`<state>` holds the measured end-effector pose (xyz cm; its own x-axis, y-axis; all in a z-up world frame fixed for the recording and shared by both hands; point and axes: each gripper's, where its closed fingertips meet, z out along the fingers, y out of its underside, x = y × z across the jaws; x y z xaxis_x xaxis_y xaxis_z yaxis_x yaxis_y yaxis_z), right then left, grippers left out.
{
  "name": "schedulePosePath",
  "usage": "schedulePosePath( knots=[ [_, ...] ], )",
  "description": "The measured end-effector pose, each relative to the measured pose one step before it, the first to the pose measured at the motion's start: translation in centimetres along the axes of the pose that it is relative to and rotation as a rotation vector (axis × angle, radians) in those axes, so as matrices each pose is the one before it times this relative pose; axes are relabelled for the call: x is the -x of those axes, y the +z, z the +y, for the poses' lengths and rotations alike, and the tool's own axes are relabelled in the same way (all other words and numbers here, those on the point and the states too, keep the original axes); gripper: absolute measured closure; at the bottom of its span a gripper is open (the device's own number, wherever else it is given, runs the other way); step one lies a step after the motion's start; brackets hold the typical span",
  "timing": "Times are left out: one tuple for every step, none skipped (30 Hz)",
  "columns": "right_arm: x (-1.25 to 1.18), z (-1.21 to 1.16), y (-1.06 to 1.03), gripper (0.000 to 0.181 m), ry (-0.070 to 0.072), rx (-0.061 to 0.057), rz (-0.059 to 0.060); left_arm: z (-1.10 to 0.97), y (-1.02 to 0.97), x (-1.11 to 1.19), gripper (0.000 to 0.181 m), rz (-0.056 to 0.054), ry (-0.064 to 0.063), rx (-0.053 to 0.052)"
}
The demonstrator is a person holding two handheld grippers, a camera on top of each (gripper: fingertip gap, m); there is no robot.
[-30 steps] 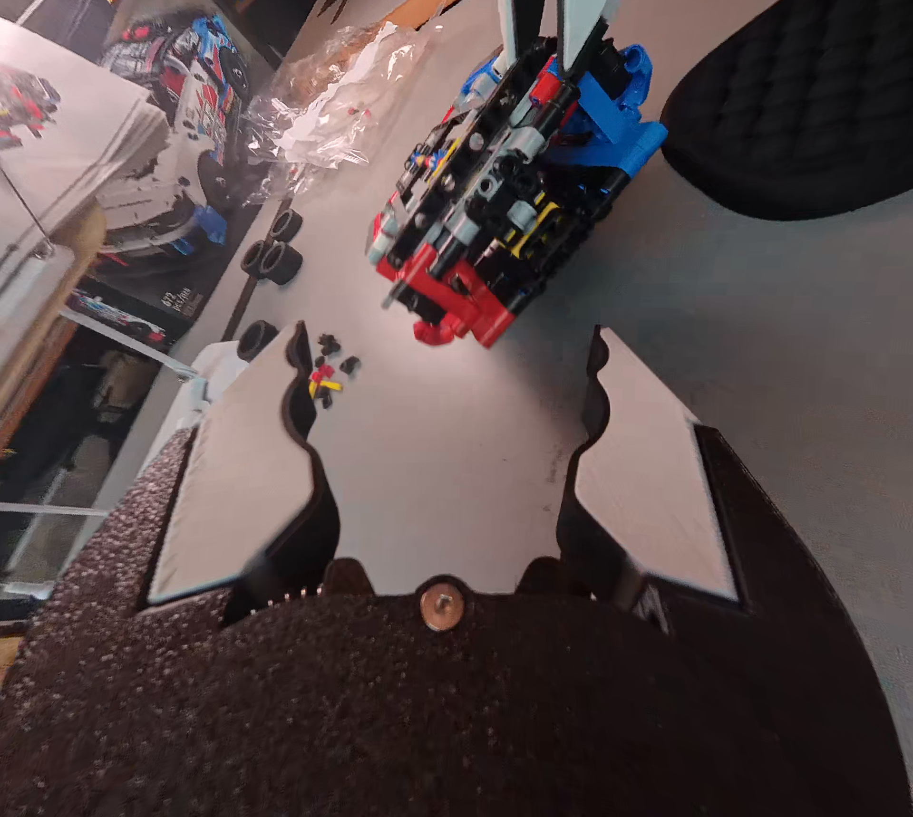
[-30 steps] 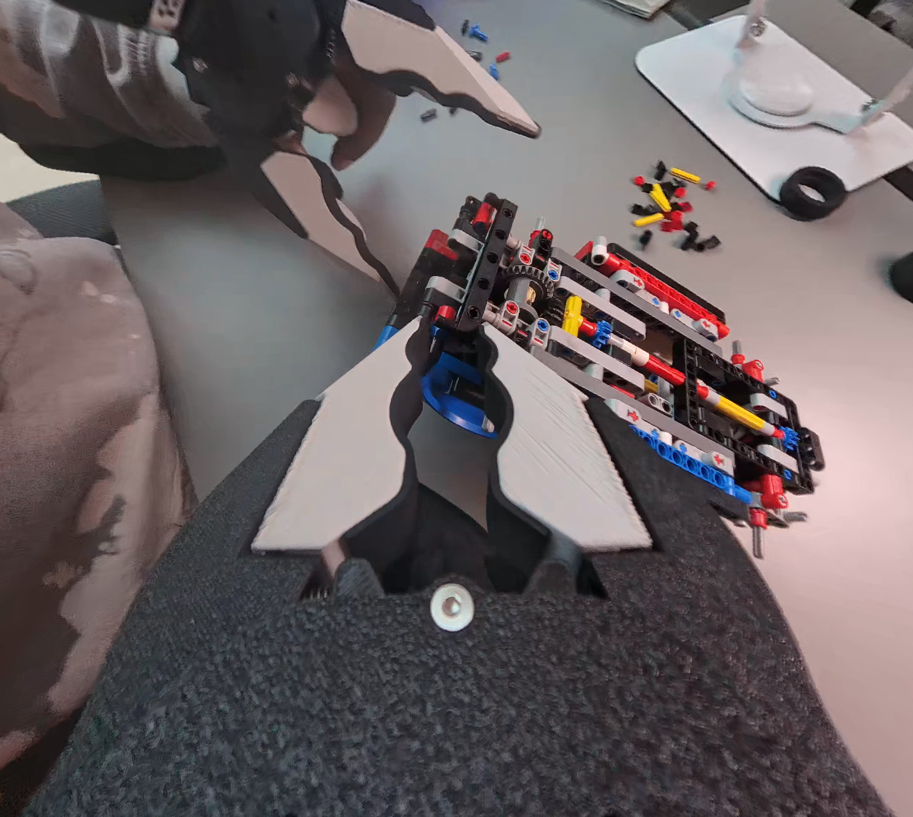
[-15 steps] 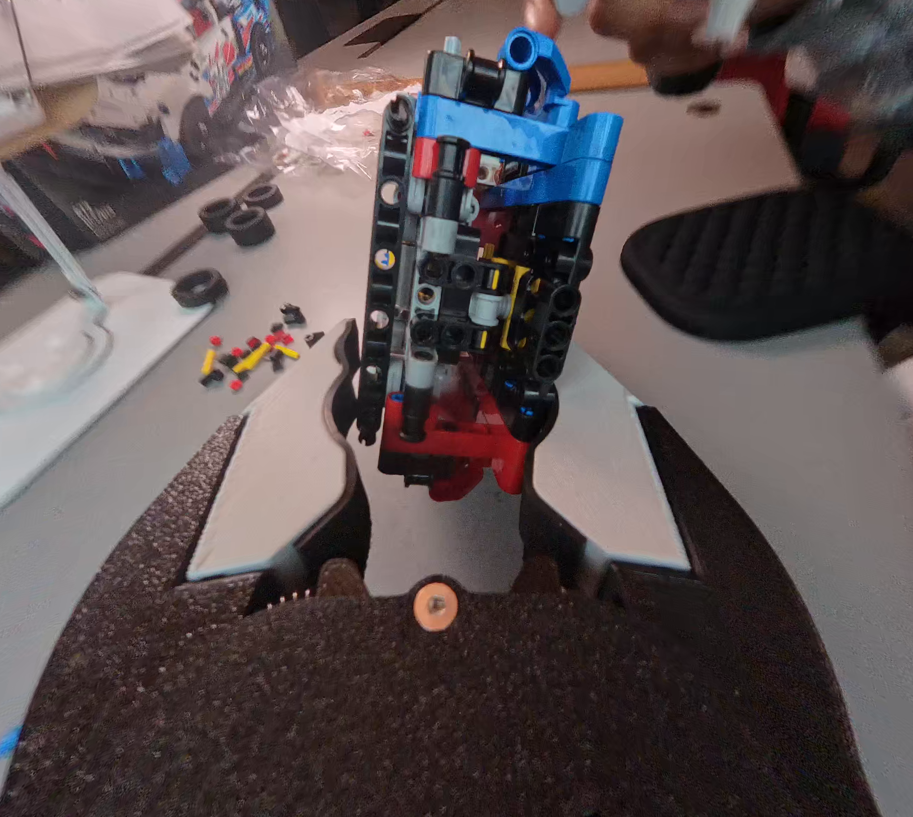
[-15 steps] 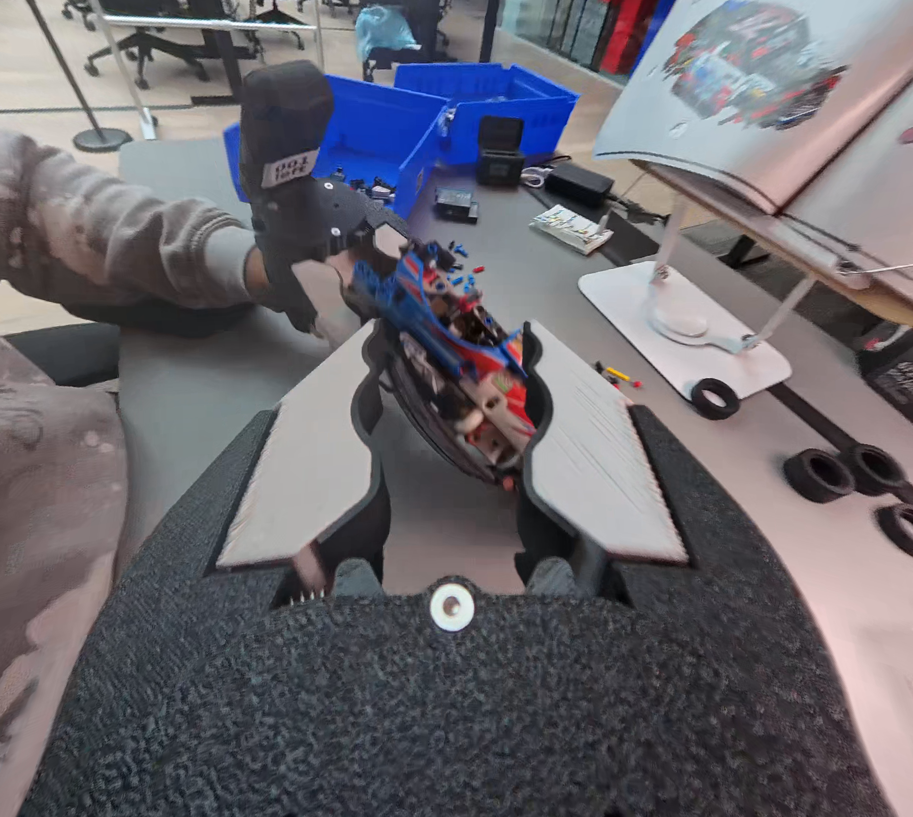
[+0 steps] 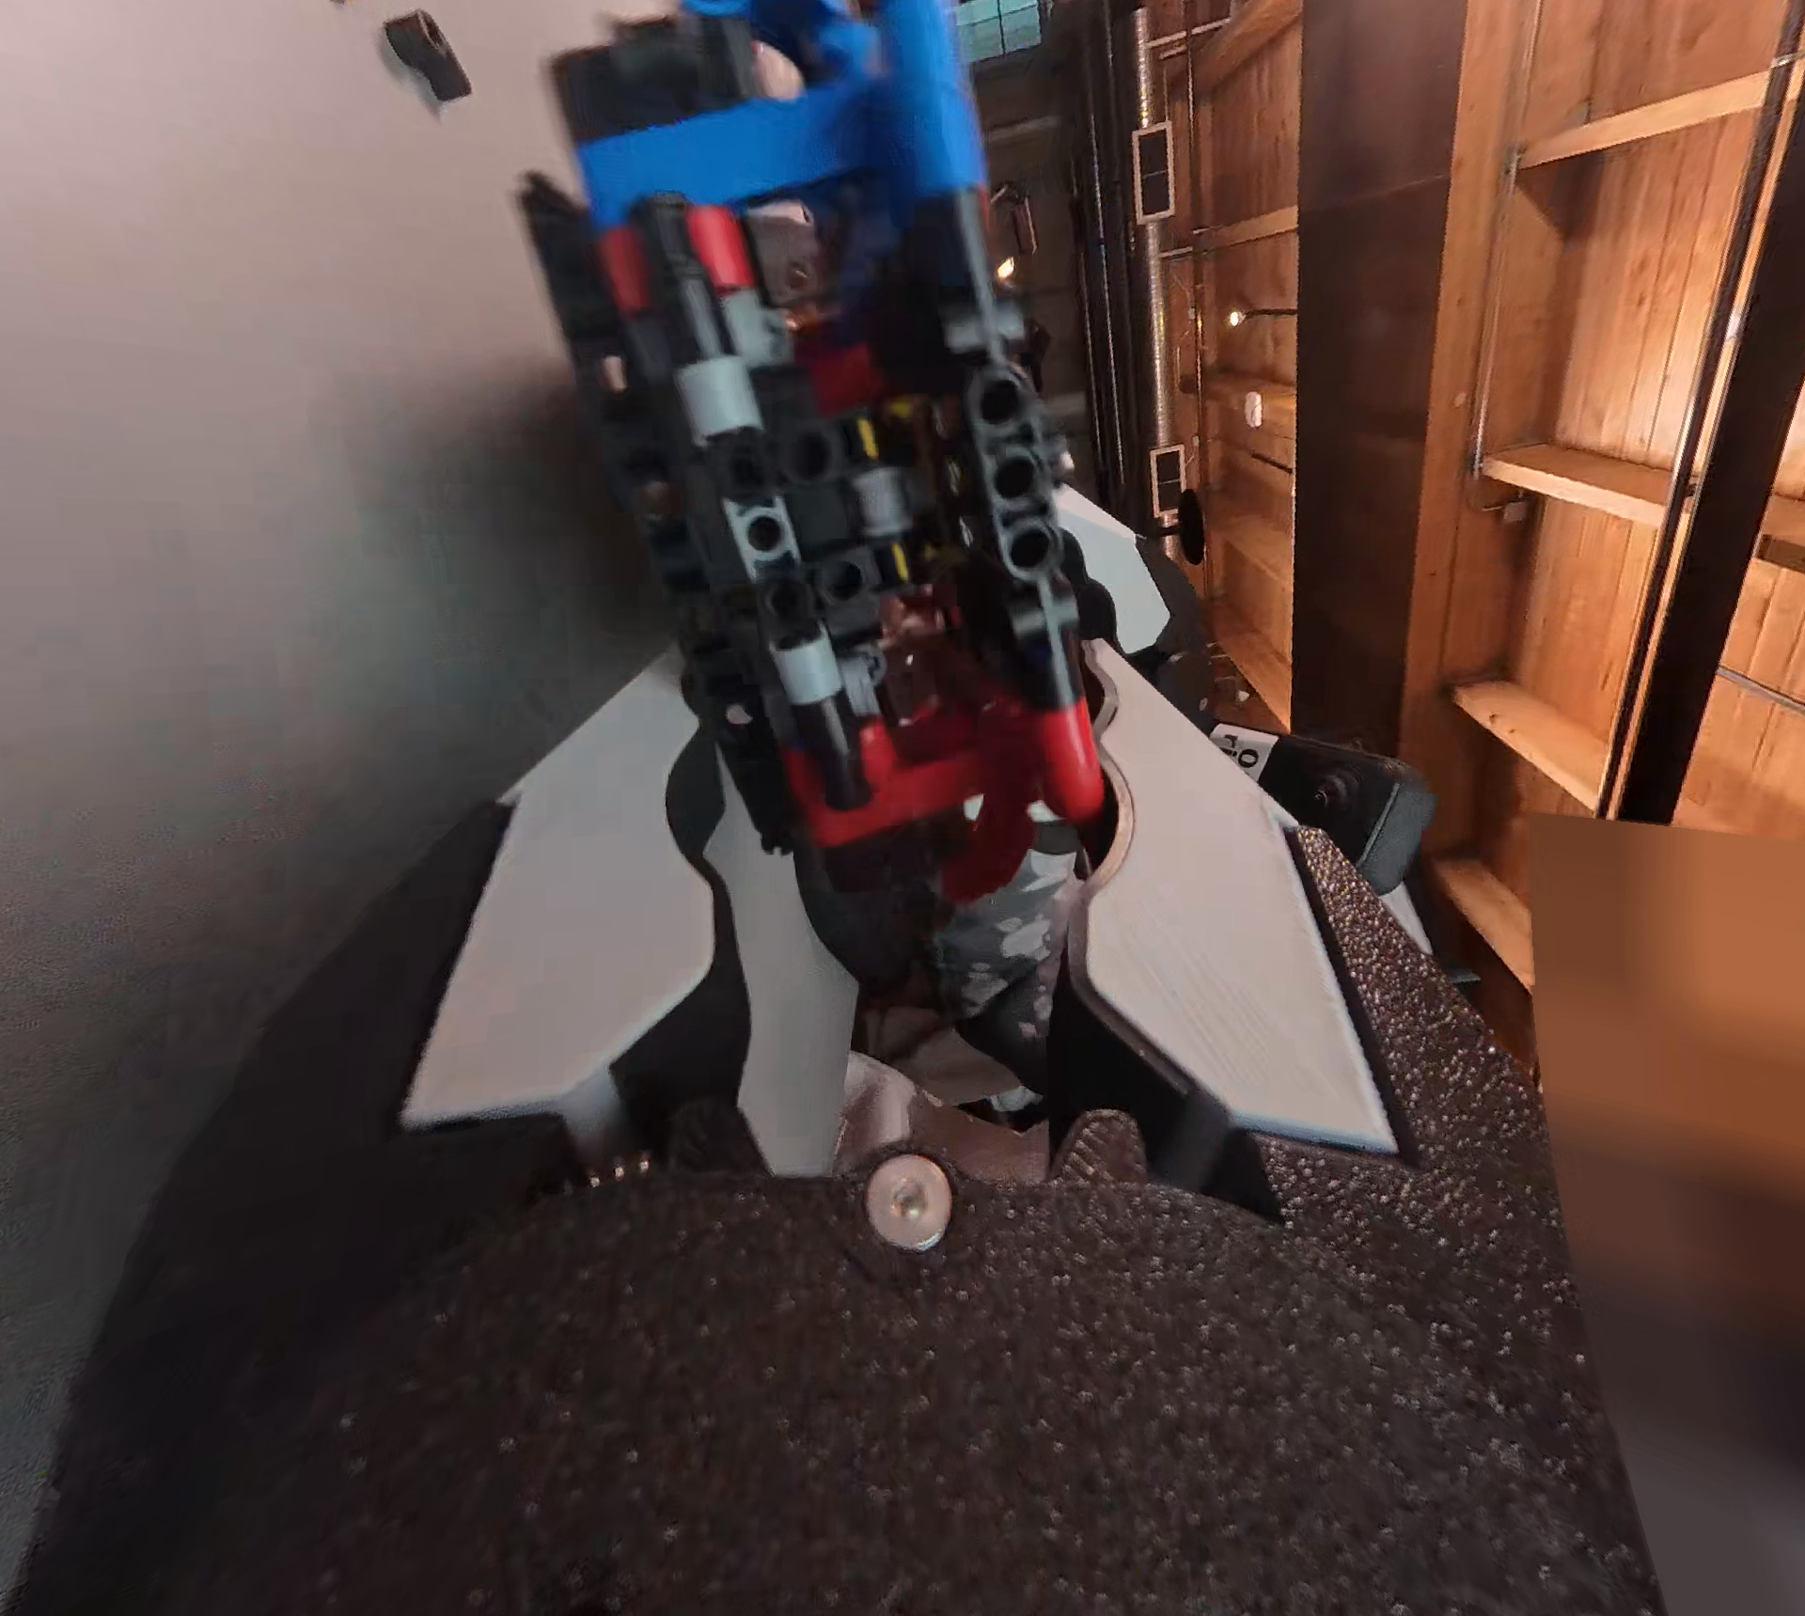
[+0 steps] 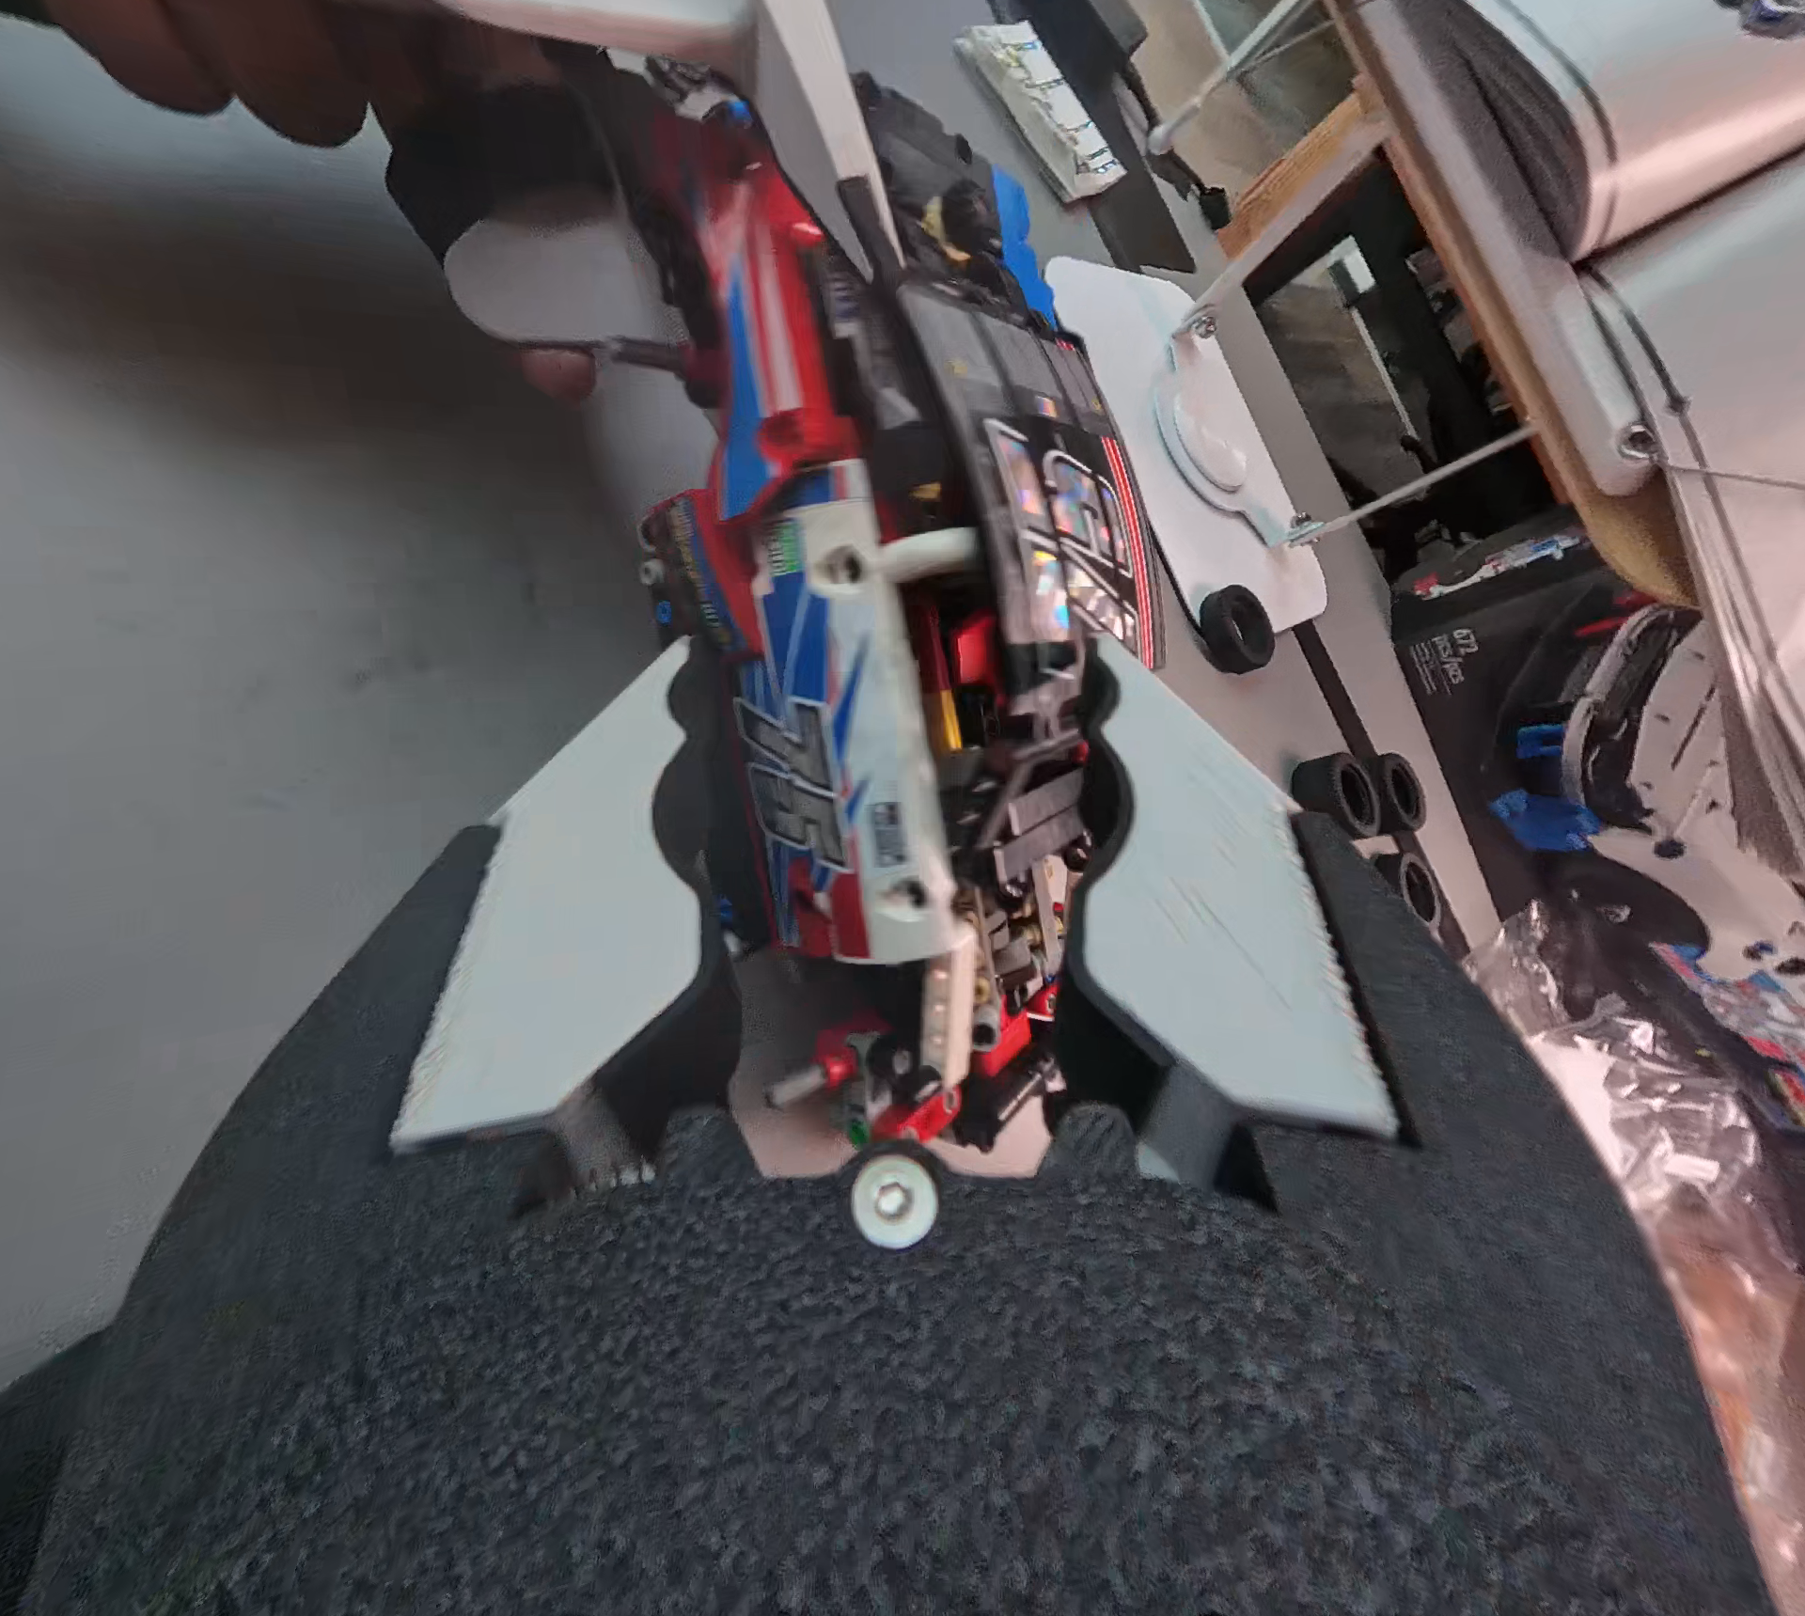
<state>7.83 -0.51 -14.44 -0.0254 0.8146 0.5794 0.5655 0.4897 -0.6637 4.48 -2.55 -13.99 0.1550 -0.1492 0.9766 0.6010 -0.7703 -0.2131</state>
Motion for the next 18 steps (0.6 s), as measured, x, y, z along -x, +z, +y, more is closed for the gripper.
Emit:
schedulePosePath(
  knots=[
    [0.008, -0.016, 0.142, 0.111, -0.029, -0.0032, -0.0097, 0.487, 0.167, 0.175, 0.111, -0.0105, 0.0069, 0.0175],
    [-0.12, 0.063, -0.002, 0.119, 0.0047, 0.0015, -0.0232, 0.327, 0.038, 0.515, 0.111, -0.0281, 0.0188, 0.0127],
    [-0.064, -0.087, -0.119, 0.124, 0.012, -0.006, -0.0371, 0.237, -0.068, 0.357, 0.112, -0.0114, 0.014, 0.0101],
    [-0.18, -0.09, -0.194, 0.133, 0.0065, -0.0065, -0.0336, 0.126, -0.114, 0.241, 0.112, -0.004, -0.0036, 0.0017],
    [-0.045, 0.019, -0.149, 0.138, 0.0066, 0.0006, -0.0363, 0.241, -0.071, 0.166, 0.113, -0.0061, 0.0065, 0.0097],
    [-0.022, 0.088, -0.104, 0.139, 0.0079, 0.0126, -0.0251, 0.372, -0.01, 0.055, 0.112, -0.007, 0.0164, 0.0181],
    [-0.019, 0.036, -0.037, 0.131, 0.0025, 0.0179, -0.0046, 0.384, 0.012, -0.132, 0.108, 0.0024, 0.0076, 0.0193],
    [0.194, -0.244, 0.007, 0.116, 0.0028, 0.0039, 0.0062, 0.205, -0.036, -0.261, 0.105, 0.013, -0.0038, 0.0075],
    [0.547, -0.546, -0.016, 0.111, -0.0006, -0.0126, 0.005, -0.019, -0.059, -0.231, 0.104, 0.0148, -0.0071, -0.009],
    [0.633, -0.809, 0.008, 0.111, -0.0032, -0.0275, 0.016, -0.129, -0.056, -0.164, 0.103, 0.0147, -0.0102, -0.016],
    [0.497, -0.837, 0.073, 0.112, -0.0049, -0.0299, 0.0343, -0.053, -0.018, -0.129, 0.102, 0.0136, -0.0121, -0.011],
    [0.136, -0.729, 0.106, 0.117, -0.0103, -0.0272, 0.0593, 0.109, 0.053, -0.078, 0.102, 0.0086, -0.0057, -0.0004],
    [0.078, -0.356, 0.198, 0.123, -0.019, -0.0109, 0.0579, 0.272, 0.122, -0.1, 0.099, 0.0057, 0.0045, 0.0097],
    [0.218, 0.125, 0.375, 0.125, -0.0283, 0.0109, 0.0387, 0.352, 0.17, -0.165, 0.097, 0.0066, 0.0096, 0.0146],
    [0.128, 0.531, 0.482, 0.125, -0.0225, 0.0317, 0.0328, 0.386, 0.217, -0.189, 0.096, 0.0075, 0.0115, 0.0161],
    [-0.086, 0.196, 0.293, 0.126, -0.0165, 0.0082, 0.0394, 0.423, 0.256, -0.094, 0.093, 0.002, 0.0144, 0.0193],
    [-0.016, -0.119, -0.009, 0.133, -0.0214, -0.0088, 0.0278, 0.477, 0.275, 0.049, 0.09, -0.0077, 0.0196, 0.0227],
    [0.016, -0.112, -0.131, 0.137, -0.031, -0.0085, 0.0213, 0.456, 0.24, 0.019, 0.088, -0.0069, 0.0289, 0.0229]
  ],
)
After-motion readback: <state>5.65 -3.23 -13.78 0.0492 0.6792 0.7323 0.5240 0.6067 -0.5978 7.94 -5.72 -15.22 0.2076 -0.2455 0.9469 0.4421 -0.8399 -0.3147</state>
